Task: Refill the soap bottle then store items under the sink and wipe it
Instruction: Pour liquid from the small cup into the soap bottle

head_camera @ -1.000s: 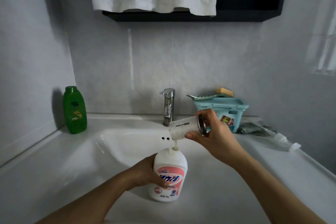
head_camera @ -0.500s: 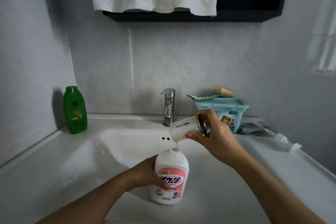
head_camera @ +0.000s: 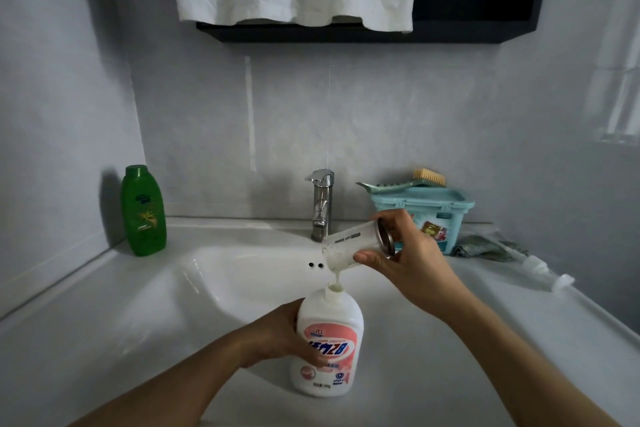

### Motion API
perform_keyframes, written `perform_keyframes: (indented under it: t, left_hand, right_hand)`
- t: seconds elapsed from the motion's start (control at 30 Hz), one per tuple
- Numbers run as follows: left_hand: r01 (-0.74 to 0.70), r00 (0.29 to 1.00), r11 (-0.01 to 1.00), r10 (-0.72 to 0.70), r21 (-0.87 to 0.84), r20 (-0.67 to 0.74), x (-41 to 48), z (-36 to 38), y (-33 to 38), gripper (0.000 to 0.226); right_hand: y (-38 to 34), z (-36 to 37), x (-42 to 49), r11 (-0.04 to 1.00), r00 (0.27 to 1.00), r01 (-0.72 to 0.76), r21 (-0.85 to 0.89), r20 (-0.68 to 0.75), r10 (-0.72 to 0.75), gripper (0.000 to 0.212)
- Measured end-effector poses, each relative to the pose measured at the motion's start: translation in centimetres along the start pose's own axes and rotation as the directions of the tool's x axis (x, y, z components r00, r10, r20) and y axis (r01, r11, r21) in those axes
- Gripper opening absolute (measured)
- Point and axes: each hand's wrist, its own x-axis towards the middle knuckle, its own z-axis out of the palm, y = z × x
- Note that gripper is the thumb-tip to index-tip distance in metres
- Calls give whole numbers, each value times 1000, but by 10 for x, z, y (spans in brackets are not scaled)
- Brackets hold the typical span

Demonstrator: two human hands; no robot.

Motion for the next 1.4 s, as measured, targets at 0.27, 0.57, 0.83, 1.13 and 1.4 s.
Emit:
perform_keyframes:
  t: [0.27, 0.57, 0.83, 1.13, 1.4]
  left_hand:
    - [1, 1000, 1000, -1, -12, 20, -1, 1, 2, 66]
    - [-22, 1000, 1000, 22, -2, 18, -2, 2, 3, 65]
    - [-51, 998, 999, 51, -10, 23, -2, 2, 2, 65]
    - [-48, 999, 999, 48, 16, 21, 0, 2, 1, 66]
    - [-44, 999, 999, 43, 22, 22, -1, 2, 2, 65]
  right_hand:
    - [1, 1, -1, 999, 999, 35, -12, -16, -35, 57]
    - [-3, 0, -1, 999, 1000, 31, 10, -3, -31, 57]
    - [-7, -1, -2, 999, 1000, 11, 32, -3, -11, 58]
    - [-7, -1, -1, 999, 1000, 24, 28, -8, -24, 58]
    - [-8, -2, -1, 999, 1000, 22, 42, -4, -22, 59]
